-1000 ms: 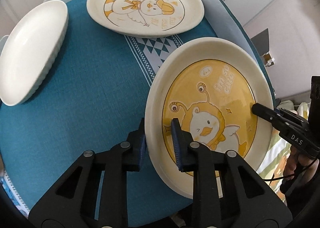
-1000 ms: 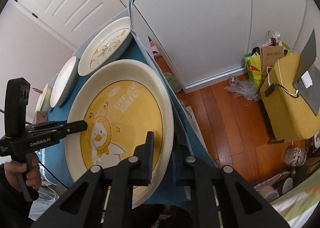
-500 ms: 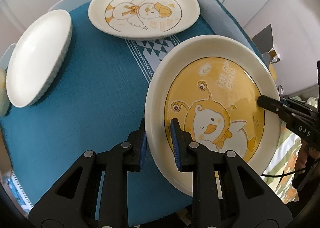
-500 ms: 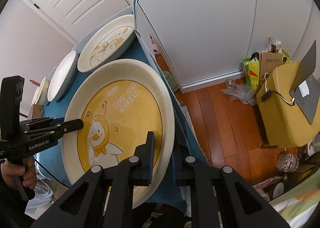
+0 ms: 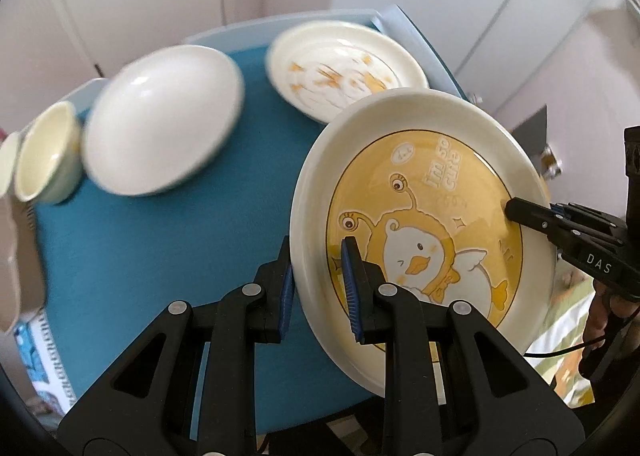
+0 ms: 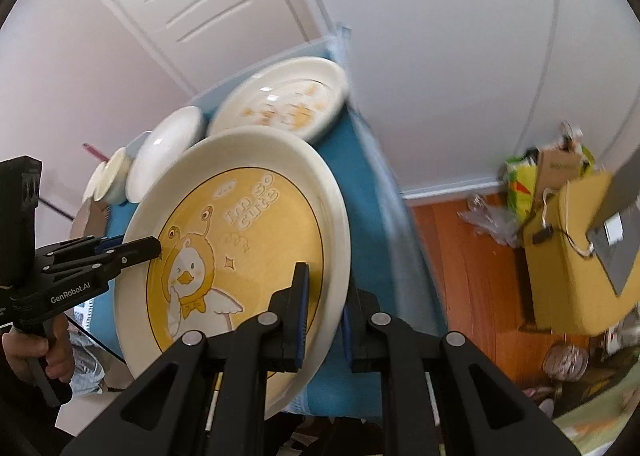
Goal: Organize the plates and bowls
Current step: 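Lift the yellow duck plate with both grippers and carry it beside the beige bowl, then lower the yellow plate flat and open both grippers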
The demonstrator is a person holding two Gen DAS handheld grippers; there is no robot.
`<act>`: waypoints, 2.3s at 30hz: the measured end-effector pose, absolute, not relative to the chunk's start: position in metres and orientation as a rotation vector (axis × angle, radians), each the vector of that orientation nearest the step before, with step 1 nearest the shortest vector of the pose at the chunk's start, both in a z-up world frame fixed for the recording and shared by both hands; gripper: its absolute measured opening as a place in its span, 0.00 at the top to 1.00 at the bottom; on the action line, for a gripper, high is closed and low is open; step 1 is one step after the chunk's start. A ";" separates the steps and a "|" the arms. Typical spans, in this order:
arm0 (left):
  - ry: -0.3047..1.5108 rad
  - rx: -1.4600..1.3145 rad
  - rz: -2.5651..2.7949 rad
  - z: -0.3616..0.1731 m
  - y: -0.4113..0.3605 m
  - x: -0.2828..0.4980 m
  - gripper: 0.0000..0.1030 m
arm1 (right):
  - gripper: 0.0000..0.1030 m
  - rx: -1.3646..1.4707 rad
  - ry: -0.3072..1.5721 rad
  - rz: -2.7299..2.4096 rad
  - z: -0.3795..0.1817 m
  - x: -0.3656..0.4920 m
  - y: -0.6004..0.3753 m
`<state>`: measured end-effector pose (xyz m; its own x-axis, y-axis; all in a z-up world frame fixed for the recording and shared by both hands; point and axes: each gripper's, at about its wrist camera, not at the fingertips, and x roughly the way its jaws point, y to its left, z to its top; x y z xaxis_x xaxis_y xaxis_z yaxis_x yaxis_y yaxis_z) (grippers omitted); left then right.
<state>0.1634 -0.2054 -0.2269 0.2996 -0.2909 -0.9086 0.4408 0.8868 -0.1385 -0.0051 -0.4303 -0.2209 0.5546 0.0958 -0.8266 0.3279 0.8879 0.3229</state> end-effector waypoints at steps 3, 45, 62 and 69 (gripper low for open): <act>1.146 0.114 -0.453 -0.213 -0.172 0.159 0.81 | 0.87 0.440 0.970 -0.106 -0.207 0.009 -0.408; 1.197 0.010 -0.289 -0.278 0.074 0.151 0.81 | 0.85 0.305 1.065 0.047 -0.274 0.117 -0.184; 1.144 0.095 -0.206 -0.273 0.066 0.147 0.21 | 0.83 0.263 1.068 0.015 -0.275 0.124 -0.172; 1.139 0.090 -0.207 -0.260 0.062 0.140 0.19 | 0.18 0.240 1.067 0.009 -0.267 0.118 -0.171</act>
